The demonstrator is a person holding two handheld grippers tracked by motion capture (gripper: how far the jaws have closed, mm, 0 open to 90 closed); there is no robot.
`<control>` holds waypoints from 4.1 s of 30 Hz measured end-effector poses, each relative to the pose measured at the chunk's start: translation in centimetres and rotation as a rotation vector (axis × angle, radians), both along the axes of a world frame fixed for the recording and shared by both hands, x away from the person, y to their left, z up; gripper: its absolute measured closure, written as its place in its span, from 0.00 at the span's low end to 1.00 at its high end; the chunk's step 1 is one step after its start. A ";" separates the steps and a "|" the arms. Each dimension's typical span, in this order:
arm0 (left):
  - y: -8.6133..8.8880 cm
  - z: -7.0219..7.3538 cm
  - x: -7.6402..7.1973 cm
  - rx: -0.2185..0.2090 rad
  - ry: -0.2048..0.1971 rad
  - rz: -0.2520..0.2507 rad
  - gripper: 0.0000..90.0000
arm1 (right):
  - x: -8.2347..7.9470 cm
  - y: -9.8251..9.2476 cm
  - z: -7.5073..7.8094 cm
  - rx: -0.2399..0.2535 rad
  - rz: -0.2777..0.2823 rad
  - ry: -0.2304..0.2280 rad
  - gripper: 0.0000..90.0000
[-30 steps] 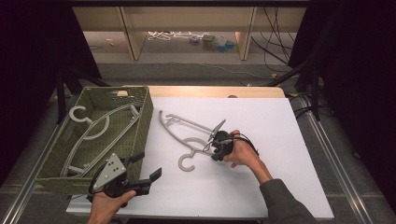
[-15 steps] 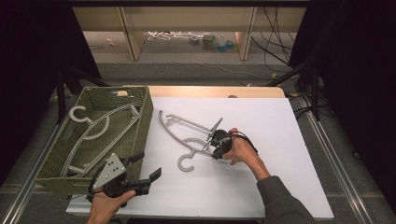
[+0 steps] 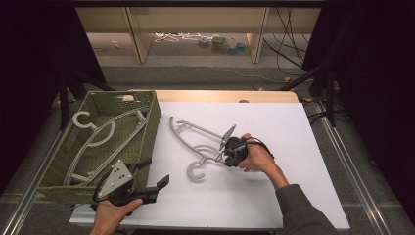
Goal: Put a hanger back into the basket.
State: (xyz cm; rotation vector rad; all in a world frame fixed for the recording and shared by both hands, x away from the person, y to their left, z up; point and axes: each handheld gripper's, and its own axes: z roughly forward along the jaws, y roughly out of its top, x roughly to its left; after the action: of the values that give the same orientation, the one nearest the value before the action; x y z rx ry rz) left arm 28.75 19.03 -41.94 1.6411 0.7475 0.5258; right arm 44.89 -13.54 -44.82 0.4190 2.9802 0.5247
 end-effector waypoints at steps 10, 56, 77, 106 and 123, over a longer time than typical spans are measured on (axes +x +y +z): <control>-1.8 1.4 0.9 0.129 -0.022 -0.036 0.23 | -1.6 -1.1 2.3 0.067 0.060 0.000 0.92; -9.8 1.3 6.1 0.717 -0.055 -0.271 0.36 | -8.6 -4.2 7.9 0.195 0.192 0.012 0.92; -10.4 1.6 4.8 0.770 -0.068 -0.478 0.77 | -8.1 -5.1 7.7 0.222 0.254 0.057 0.92; -7.6 2.5 5.9 0.438 0.208 -0.375 0.88 | -7.5 -7.0 9.5 0.423 -0.164 -0.250 0.30; -4.2 5.5 5.7 0.218 0.270 -0.292 0.88 | -10.9 -8.6 8.1 0.648 -0.408 -0.425 0.20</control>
State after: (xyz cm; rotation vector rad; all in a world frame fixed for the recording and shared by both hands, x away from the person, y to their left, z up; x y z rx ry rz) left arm 34.48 14.79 -36.48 2.0114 0.6449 0.1826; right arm 34.01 -22.14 -36.70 0.8115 2.1803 1.3219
